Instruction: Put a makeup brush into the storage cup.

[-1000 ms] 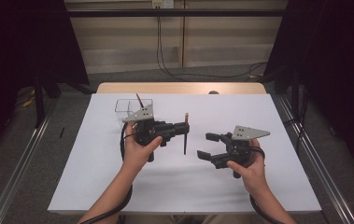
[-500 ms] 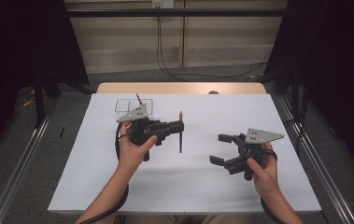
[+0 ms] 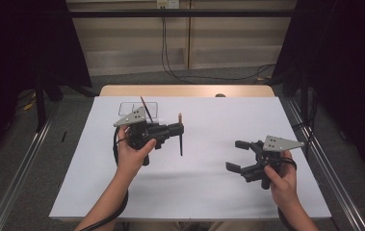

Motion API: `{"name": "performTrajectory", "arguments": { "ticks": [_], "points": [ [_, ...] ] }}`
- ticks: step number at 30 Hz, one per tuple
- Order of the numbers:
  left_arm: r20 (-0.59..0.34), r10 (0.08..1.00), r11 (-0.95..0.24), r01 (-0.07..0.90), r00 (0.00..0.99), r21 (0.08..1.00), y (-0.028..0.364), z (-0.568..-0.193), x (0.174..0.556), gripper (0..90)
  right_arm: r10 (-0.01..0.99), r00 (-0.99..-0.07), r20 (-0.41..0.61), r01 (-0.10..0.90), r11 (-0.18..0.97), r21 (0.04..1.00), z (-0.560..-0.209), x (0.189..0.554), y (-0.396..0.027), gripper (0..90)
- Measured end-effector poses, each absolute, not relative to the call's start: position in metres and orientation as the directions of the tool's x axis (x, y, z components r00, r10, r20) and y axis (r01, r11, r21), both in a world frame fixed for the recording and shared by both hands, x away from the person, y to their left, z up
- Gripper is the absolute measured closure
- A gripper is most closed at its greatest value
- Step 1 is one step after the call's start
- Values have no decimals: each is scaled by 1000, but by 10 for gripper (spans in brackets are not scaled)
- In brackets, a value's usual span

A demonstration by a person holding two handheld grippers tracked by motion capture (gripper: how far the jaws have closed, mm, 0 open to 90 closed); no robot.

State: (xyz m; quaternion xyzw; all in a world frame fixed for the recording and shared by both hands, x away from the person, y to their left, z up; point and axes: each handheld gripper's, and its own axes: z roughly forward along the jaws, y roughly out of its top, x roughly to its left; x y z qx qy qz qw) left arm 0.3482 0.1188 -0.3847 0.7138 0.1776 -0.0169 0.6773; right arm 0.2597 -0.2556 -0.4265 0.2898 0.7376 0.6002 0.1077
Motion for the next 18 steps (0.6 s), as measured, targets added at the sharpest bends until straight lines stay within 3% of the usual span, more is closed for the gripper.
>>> {"name": "performTrajectory", "arguments": {
  "ticks": [18],
  "points": [
    [-259, 246, -3, 268, 934, 963, 130, -381, 349, 830, 578, -796, 182, 287, 95, 953, -425, 249, -275, 72]
  ]
}}
